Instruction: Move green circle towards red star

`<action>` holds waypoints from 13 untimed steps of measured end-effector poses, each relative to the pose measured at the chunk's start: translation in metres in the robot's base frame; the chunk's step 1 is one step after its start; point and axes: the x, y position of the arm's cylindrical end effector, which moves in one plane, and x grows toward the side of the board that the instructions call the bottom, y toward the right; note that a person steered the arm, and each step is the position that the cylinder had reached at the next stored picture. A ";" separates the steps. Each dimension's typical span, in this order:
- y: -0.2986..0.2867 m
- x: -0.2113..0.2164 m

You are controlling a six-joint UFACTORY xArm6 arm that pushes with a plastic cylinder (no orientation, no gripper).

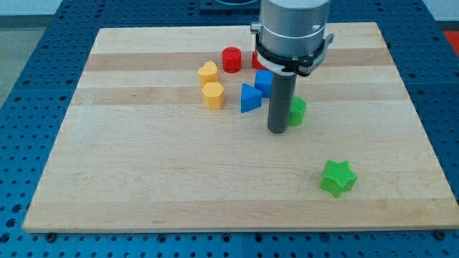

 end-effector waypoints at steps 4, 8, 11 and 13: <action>0.038 -0.026; 0.054 -0.040; 0.066 -0.057; 0.066 -0.064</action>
